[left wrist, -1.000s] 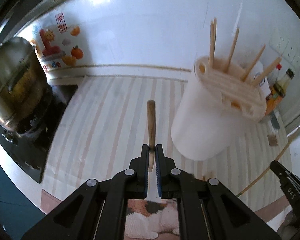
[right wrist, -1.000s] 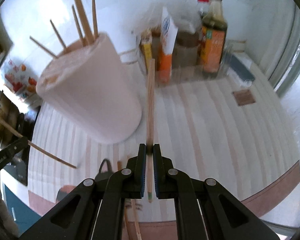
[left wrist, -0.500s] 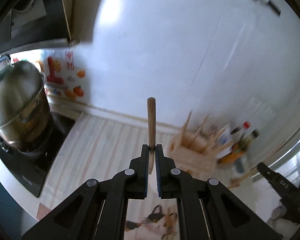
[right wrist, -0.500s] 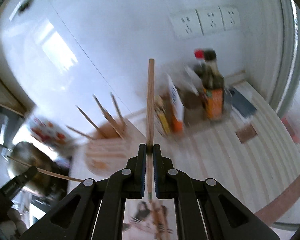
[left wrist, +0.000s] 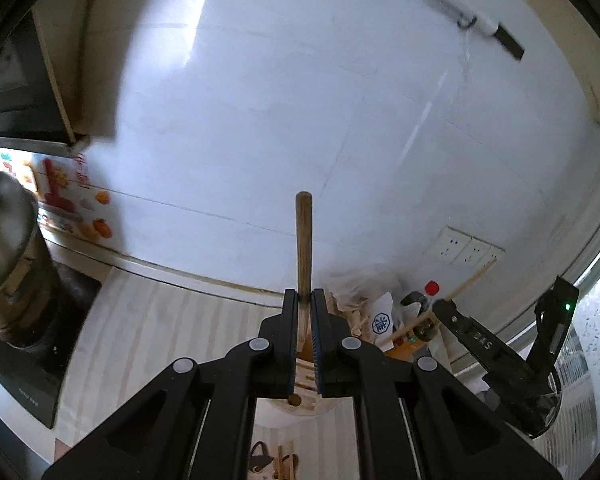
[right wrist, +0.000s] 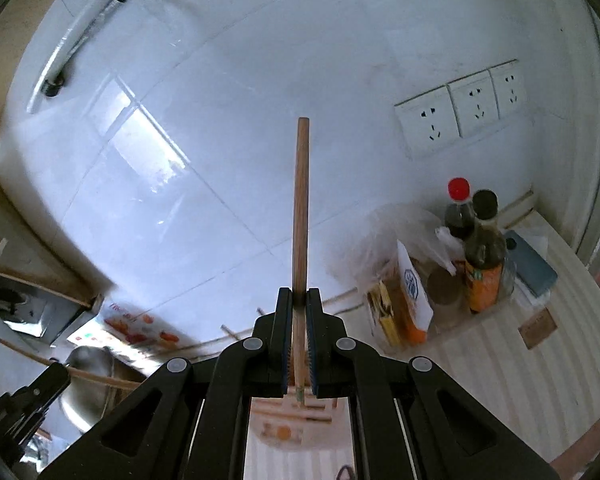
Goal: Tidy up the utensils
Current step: 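Carry the left tool's chopstick into the pink holder and open while the right tool does likewise, then move both open tools back down to the last chopsticks on the mat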
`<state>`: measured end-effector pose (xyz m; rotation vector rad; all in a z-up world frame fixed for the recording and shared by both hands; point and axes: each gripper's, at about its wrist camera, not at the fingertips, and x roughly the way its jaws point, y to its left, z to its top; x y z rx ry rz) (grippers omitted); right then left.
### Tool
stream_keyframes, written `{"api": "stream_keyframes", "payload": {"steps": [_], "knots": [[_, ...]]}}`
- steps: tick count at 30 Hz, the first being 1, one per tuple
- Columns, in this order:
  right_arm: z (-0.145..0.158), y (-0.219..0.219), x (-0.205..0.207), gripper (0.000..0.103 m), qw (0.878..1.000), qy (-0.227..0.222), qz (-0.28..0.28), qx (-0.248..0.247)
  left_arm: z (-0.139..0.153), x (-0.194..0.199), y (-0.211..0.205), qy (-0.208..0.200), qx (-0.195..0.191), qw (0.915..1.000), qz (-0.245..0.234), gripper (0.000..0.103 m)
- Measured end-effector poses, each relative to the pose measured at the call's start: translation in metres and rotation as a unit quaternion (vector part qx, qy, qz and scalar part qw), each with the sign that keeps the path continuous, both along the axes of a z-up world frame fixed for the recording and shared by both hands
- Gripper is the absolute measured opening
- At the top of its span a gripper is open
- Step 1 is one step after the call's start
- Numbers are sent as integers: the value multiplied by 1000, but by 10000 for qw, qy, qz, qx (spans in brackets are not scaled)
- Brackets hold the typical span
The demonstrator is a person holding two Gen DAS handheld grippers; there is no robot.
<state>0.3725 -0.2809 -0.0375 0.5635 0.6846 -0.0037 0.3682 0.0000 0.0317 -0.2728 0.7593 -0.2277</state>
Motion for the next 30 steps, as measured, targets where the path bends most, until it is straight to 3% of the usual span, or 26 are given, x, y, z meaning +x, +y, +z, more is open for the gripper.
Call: {"api": "stream_keyframes", "payload": {"steps": [10,14,16,17,18,19,20,22,24,26,30], "knots": [[-25,8,41,7,9988,233,68,-414,-73,69,-41,822,678,9939,-268,4],[-45,15,57,8,9962,610,515,-346,-81,68,-45,1101,512,9914,-485,10],[-51,15,59,13,9943,770,648,-345,-75,60,-45,951,650,9924,-436,19],[-51,14,58,19,9944,781,644,-316,-70,53,-44,836,767,9929,-363,38],[-50,12,55,36,9947,770,617,-289,-66,49,-42,777,769,9935,-322,62],[-46,9,50,48,9954,722,572,-257,-62,42,-37,681,774,9944,-230,70],[-43,7,46,50,9959,660,549,-276,-59,39,-35,618,783,9949,-165,76],[-36,3,35,50,9963,606,458,-409,-55,30,-27,490,844,9952,-18,77],[-31,-2,24,50,9969,552,422,-381,-55,21,-18,472,993,9938,139,93],[-27,-7,12,51,9969,559,346,-430,-57,8,-9,304,1161,9924,277,103],[-34,-10,-19,60,9967,627,239,-461,-73,-11,8,405,1393,9885,437,103]]}}
